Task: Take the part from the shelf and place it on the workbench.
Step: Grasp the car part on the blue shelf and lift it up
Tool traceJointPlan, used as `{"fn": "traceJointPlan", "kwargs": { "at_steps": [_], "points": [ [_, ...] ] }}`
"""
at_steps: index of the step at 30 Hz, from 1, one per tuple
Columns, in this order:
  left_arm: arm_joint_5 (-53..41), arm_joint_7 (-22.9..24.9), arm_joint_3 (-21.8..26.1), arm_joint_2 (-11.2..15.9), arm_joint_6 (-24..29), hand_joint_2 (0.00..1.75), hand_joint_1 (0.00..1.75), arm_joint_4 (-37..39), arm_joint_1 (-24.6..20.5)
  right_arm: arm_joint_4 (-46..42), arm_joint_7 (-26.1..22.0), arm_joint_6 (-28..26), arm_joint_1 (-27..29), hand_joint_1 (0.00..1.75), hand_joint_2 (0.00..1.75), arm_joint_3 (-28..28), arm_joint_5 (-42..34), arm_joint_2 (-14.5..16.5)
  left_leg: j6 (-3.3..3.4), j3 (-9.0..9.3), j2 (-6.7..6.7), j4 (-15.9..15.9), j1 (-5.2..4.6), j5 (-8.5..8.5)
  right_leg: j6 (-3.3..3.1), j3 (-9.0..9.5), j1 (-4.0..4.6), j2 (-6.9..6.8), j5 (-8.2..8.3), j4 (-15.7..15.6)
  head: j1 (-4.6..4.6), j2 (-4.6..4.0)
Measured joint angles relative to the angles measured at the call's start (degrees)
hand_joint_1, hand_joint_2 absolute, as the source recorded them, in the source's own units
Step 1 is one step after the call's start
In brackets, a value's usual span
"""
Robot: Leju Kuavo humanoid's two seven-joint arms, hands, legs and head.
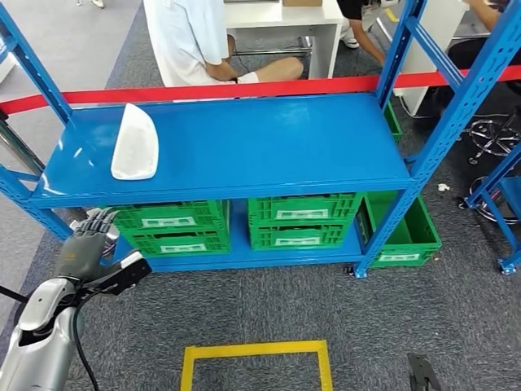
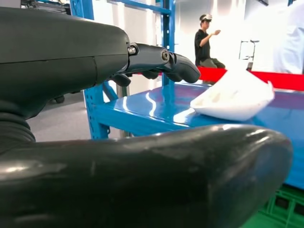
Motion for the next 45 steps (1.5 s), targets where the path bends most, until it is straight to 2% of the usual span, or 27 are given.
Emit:
{"fn": "traceJointPlan", "kwargs": {
  "at_steps": [3,5,6,8,9,10,11,12,14,15,16,20,22,24,25,26,27,29,31,35,37,39,40,41,42,44,45],
  "points": [
    [0.0,0.0,0.0,0.0,0.0,0.0,0.0,0.0,0.0,0.0,0.0,0.0,0.0,0.0,0.0,0.0,0.1,0.0,0.85,0.78,-0.02,-2.0,-0.02,-0.06,0.83,0.19,0.07,0.03,-0.8,-0.3,0.28,0.0],
    [0.0,0.0,0.0,0.0,0.0,0.0,0.0,0.0,0.0,0.0,-0.1,0.0,-0.1,0.0,0.0,0.0,0.1,0.0,1.49,1.24,-0.06,-2.2,0.14,-0.01,1.44,-0.53,-0.01,-0.23,-2.27,1.9,0.54,0.0],
    [0.0,0.0,0.0,0.0,0.0,0.0,0.0,0.0,0.0,0.0,-0.1,0.0,-0.1,0.0,0.0,0.0,0.1,0.0,1.77,1.53,-0.03,-2.3,0.24,-0.02,1.73,-1.96,-0.05,-0.36,-3.86,5.0,0.67,0.0],
    [0.0,-0.1,0.0,0.0,0.0,0.0,0.0,0.0,0.0,0.0,-0.2,0.0,0.0,0.0,0.0,0.0,0.2,0.0,2.06,1.94,0.03,-2.2,0.22,-0.42,2.11,-6.63,-0.09,-0.46,-7.42,13.6,0.94,0.0],
    [0.0,-0.1,0.0,0.0,0.0,0.0,0.0,0.0,0.1,0.0,-0.2,0.0,0.0,0.0,0.0,0.0,0.2,0.0,2.11,2.18,0.02,-2.2,0.19,-0.66,2.17,-8.75,-0.09,-0.46,-8.21,17.0,0.95,0.0],
    [0.0,-0.1,0.1,0.0,0.0,0.0,0.0,0.0,0.1,0.0,-0.2,0.0,0.1,0.0,0.0,0.0,0.2,0.0,2.1,2.5,-0.02,-2.2,0.16,-0.94,2.15,-9.91,-0.08,-0.46,-7.8,18.3,0.99,0.0],
    [0.0,-0.1,0.1,0.0,0.0,0.0,0.0,0.0,0.2,0.0,-0.2,0.0,0.1,0.0,0.0,0.0,0.2,0.0,2.04,2.94,-0.08,-2.2,0.14,-1.27,2.04,-9.86,-0.06,-0.46,-6.16,17.1,0.99,0.0],
    [0.0,-0.1,0.1,0.0,0.0,0.0,0.0,0.0,0.2,0.0,-0.2,0.0,0.1,0.0,0.0,0.0,0.2,0.0,1.94,3.5,-0.13,-2.2,0.13,-1.64,1.85,-8.65,-0.04,-0.46,-3.66,13.6,0.99,0.0],
    [0.0,-0.1,0.0,0.0,0.0,0.0,0.0,0.0,0.2,0.0,-0.2,0.0,0.0,0.0,0.0,0.0,0.2,0.0,1.56,4.46,-0.21,-2.2,0.0,-2.49,1.34,-4.94,0.02,-0.44,1.11,4.9,1.01,0.0],
    [0.0,-0.1,0.0,0.0,0.0,0.0,0.0,0.0,0.2,0.0,-0.2,0.0,0.0,0.0,0.0,0.0,0.2,0.0,1.33,4.77,-0.25,-2.1,-0.12,-2.87,1.08,-3.6,0.03,-0.44,2.38,1.9,0.95,0.0],
    [0.0,-0.1,0.1,0.0,0.0,0.0,0.0,0.0,0.1,0.0,-0.1,0.0,0.0,0.0,0.0,0.0,0.2,0.0,1.06,4.93,-0.29,-2.2,-0.21,-3.16,0.84,-2.93,0.07,-0.44,2.79,0.5,0.8,0.0],
    [0.0,-0.1,0.0,0.0,0.0,0.0,0.0,-0.1,0.0,0.0,-0.2,0.0,-0.1,0.0,0.0,0.0,0.2,0.0,-0.22,4.65,-0.26,-0.8,-0.13,-4.7,-0.27,-2.5,-0.03,-0.44,2.43,0.0,0.43,0.0],
    [0.0,-0.2,0.0,0.0,0.1,0.0,0.0,-0.1,-0.1,0.0,-0.2,0.0,-0.2,0.0,0.0,-0.1,0.2,0.0,-0.86,1.3,-0.2,5.8,-0.05,-7.98,-0.73,-2.16,-0.24,-0.46,2.2,-0.1,0.34,0.0],
    [0.0,-0.2,0.0,0.1,0.1,0.0,0.0,-0.1,0.0,0.0,-0.2,0.0,-0.1,0.0,0.0,-0.1,0.2,0.0,-1.19,-3.76,-0.2,14.3,0.03,-10.96,-0.93,-1.94,-0.3,-0.45,1.86,-0.1,0.32,0.0],
    [0.0,-0.2,0.0,0.1,0.1,0.0,0.0,-0.1,0.2,0.0,-0.2,0.0,-0.1,0.0,0.0,-0.1,0.2,0.0,-1.24,-5.43,-0.2,16.4,0.06,-10.89,-0.94,-1.75,-0.31,-0.43,1.65,-0.1,0.32,0.0],
    [0.0,-0.2,0.0,0.1,0.1,0.0,0.0,-0.1,0.2,0.0,-0.2,0.0,-0.1,0.0,0.0,-0.1,0.2,0.0,-1.2,-6.0,-0.2,16.2,0.07,-9.56,-0.89,-1.45,-0.31,-0.4,1.41,-0.1,0.32,0.0],
    [0.0,-0.2,0.0,0.1,0.1,0.0,0.0,-0.1,0.2,0.0,-0.2,0.0,0.0,0.0,0.0,-0.1,0.3,0.0,-1.09,-5.43,-0.19,13.8,0.07,-7.19,-0.8,-1.06,-0.32,-0.36,1.16,-0.1,0.33,0.0],
    [0.0,-0.3,0.0,0.2,0.2,0.0,0.0,-0.1,0.1,0.0,-0.2,0.1,-0.1,0.0,0.0,-0.1,0.4,0.0,-0.73,-2.51,-0.06,6.0,0.02,-2.08,-0.39,-0.31,-0.23,-0.26,0.58,-0.1,0.29,0.0],
    [0.0,-0.3,0.0,0.2,0.3,0.0,0.0,-0.1,-0.1,0.0,-0.2,0.1,-0.1,0.0,0.0,-0.1,0.4,0.0,-0.21,-0.29,0.1,0.0,0.01,0.29,0.22,0.08,0.01,-0.17,-0.04,0.0,0.28,0.0],
    [0.0,-0.5,0.0,0.2,0.4,0.0,0.0,-0.1,-0.1,0.0,-0.2,0.1,-0.2,0.0,0.0,-0.2,0.5,0.0,1.15,0.63,0.05,-1.7,0.13,0.16,1.49,0.09,-0.03,-0.34,-1.57,0.8,0.61,0.0],
    [0.1,-0.6,0.0,0.2,0.4,0.0,0.0,-0.1,-0.1,0.0,-0.2,0.1,-0.3,0.0,0.0,-0.2,0.5,0.0,1.7,1.0,0.07,-1.8,0.28,-0.05,2.01,-2.62,-0.08,-0.48,-4.62,6.5,0.92,0.0],
    [0.1,-0.6,0.1,0.3,0.4,0.0,0.0,-0.1,-0.1,0.0,-0.2,0.1,-0.2,0.0,0.0,-0.2,0.6,0.0,2.02,1.24,0.09,-1.8,0.26,-0.4,2.32,-7.52,-0.11,-0.51,-8.1,15.4,1.13,0.0],
    [0.1,-0.6,0.1,0.3,0.4,0.0,0.0,-0.1,0.0,0.0,-0.2,0.1,-0.1,0.0,0.0,-0.2,0.6,0.0,2.07,1.46,0.06,-1.8,0.23,-0.62,2.36,-9.4,-0.1,-0.51,-8.62,18.3,1.14,0.0],
    [0.1,-0.6,0.1,0.3,0.4,0.0,0.0,-0.1,0.1,0.0,-0.2,0.1,0.0,0.0,0.0,-0.2,0.6,0.0,2.04,1.8,0.01,-1.8,0.22,-0.88,2.3,-10.05,-0.09,-0.51,-7.78,18.7,1.18,0.0],
    [0.1,-0.6,0.1,0.3,0.4,0.0,0.0,-0.1,0.2,0.0,-0.2,0.1,0.0,0.0,0.0,-0.2,0.6,0.0,1.95,2.29,-0.06,-1.8,0.21,-1.2,2.18,-9.47,-0.08,-0.5,-5.76,16.5,1.18,0.0],
    [0.1,-0.6,0.1,0.3,0.4,0.0,0.0,-0.1,0.2,0.0,-0.2,0.1,0.0,0.0,0.0,-0.2,0.6,0.0,1.6,3.36,-0.14,-1.8,0.19,-1.95,1.74,-5.97,-0.04,-0.49,-0.47,7.9,1.19,0.0],
    [0.1,-0.6,0.1,0.3,0.4,0.0,0.0,-0.1,0.2,0.0,-0.2,0.1,0.0,0.0,0.0,-0.2,0.6,0.0,1.35,3.74,-0.18,-1.8,0.1,-2.34,1.5,-4.2,-0.03,-0.48,1.31,4.0,1.16,0.0]
  ]
}}
